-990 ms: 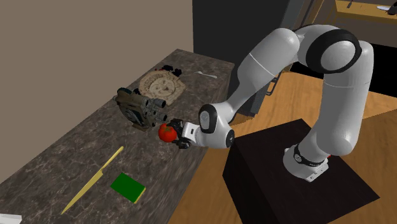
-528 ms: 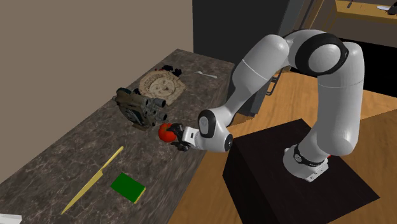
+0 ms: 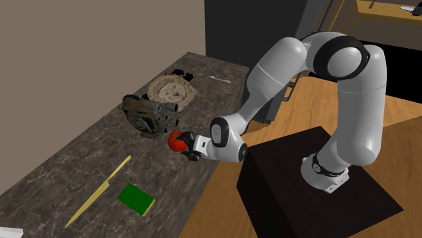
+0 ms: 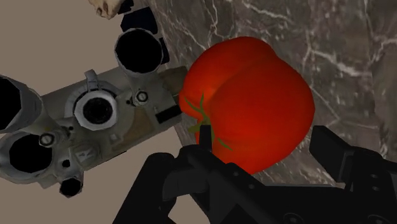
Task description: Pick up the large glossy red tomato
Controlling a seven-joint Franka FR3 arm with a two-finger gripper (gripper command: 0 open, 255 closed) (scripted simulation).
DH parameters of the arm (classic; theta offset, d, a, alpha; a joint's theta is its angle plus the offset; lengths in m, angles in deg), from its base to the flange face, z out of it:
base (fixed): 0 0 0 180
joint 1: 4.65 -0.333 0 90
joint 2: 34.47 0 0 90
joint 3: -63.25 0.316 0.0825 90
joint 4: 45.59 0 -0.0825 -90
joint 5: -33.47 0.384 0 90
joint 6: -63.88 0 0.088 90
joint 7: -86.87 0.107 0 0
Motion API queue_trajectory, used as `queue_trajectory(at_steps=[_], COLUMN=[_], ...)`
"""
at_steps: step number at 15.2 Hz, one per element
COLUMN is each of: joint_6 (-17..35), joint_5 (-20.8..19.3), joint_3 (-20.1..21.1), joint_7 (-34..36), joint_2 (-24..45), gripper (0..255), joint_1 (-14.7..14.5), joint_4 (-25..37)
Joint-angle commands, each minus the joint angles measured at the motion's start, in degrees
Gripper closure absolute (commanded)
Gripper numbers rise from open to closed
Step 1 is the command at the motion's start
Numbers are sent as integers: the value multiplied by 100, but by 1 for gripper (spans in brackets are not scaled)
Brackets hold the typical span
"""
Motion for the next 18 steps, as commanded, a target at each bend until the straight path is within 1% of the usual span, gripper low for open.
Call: queue_trajectory(at_steps=[1,16,18], joint_6=[24,918,927], joint_5=[-9,806,815], joint_3=[-12,112,112], joint_7=[18,-488,-494], joint_2=[-31,-1138,-1149], gripper=[255,255,255], joint_1=[34,223,224], joint_4=[-39,-134,-134])
